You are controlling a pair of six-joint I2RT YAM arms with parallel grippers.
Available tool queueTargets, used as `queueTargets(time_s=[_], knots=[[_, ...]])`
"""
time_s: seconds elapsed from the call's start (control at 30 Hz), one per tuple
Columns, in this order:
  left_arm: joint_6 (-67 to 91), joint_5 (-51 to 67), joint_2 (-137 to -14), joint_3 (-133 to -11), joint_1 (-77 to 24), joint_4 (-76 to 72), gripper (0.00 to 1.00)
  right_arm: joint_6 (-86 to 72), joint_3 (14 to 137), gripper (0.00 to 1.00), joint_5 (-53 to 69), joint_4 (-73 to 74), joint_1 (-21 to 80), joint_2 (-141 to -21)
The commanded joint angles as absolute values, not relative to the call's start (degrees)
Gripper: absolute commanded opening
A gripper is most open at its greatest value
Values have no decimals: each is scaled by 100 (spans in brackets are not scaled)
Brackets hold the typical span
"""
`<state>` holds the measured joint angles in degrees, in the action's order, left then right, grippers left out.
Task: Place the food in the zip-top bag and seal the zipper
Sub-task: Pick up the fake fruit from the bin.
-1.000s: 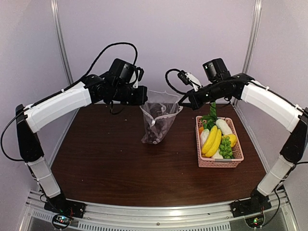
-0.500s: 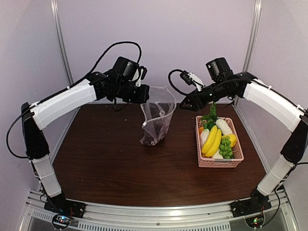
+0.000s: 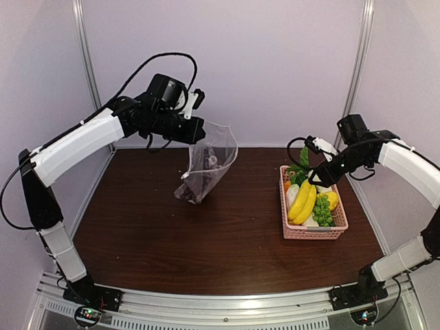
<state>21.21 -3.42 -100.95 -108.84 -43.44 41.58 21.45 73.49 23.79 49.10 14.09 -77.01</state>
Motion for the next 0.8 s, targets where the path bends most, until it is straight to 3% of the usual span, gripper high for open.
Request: queueTargets(time_s=[0.0, 0.17, 0.5, 0.77], knots=[[2035, 993, -10247, -9997, -4315, 3649, 0, 2712, 6611, 60, 1765, 4925, 1250, -7460], [2005, 1808, -10243, -9616, -4315, 3218, 0, 2749, 6181, 58, 1351, 4682, 1239, -7435], [2056, 2117, -10052, -9240, -4315, 2826, 0, 2651, 6178, 58, 1033, 4650, 1239, -7728], [2138, 2202, -9950, -9097, -4315, 2698, 0, 2418, 6154, 49, 739, 4413, 1231, -8060]])
